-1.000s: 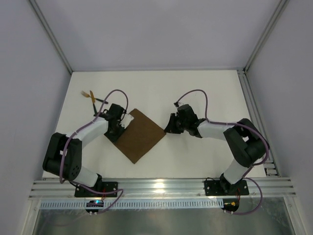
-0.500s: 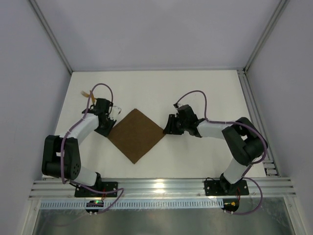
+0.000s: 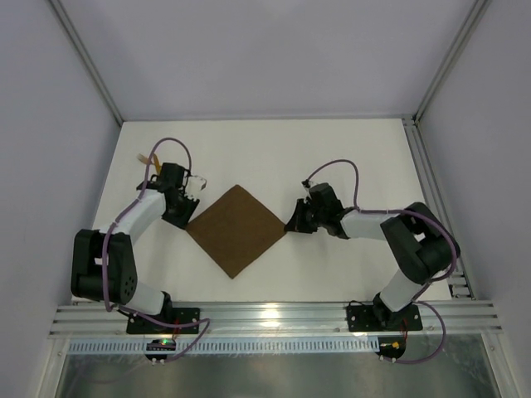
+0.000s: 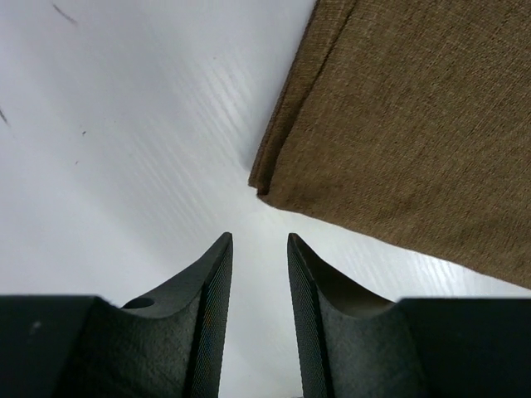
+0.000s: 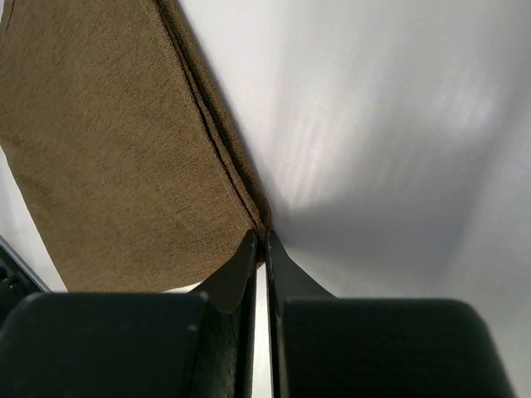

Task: Fold the napkin into a case and place the utensils inside
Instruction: Smooth out the square-folded napkin at the center of the board.

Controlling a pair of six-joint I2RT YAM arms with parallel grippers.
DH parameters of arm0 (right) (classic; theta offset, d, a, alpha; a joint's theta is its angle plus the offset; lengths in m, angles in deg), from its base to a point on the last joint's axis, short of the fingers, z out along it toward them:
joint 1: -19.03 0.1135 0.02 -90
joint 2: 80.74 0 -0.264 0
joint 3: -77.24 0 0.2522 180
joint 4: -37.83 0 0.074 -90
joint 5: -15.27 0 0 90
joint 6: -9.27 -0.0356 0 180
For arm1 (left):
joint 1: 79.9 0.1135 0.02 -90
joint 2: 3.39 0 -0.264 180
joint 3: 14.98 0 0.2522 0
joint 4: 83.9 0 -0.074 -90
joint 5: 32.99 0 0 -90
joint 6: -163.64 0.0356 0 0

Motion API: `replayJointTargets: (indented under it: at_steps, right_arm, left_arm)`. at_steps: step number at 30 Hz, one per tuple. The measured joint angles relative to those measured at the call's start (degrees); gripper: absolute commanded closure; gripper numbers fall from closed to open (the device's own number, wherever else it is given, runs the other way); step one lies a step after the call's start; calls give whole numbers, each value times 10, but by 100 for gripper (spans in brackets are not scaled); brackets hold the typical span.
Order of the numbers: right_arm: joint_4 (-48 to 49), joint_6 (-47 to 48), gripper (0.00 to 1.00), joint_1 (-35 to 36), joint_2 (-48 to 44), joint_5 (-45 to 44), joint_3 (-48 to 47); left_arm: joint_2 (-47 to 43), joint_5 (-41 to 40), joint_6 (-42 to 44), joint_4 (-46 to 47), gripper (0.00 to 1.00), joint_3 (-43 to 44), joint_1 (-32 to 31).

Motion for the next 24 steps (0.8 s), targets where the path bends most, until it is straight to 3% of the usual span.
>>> replayJointTargets:
  at_steps: [7,10,11,15,19,24]
  right_arm:
    - [-32,3,97,-70,-114,-21,91]
    - [-59,6,80,-85,-173,-33,123]
    - [-66,8,65,-86,-188,-35,129]
    - [-122,27,53,-87,-238,-53,134]
    - [-185,63,53,-87,-237,-72,83]
    - [-220,113,55,-87,-140,-66,-90]
  left_arm:
    - [0,43,-1,-13,57,16,-22]
    - [1,57,-2,-14,54,17,-54]
    - [2,62,-2,-14,52,18,-62]
    - [9,83,-3,-15,50,31,-89]
    - [29,90,-13,-9,49,55,-97]
    - [59,90,-28,22,49,76,-98]
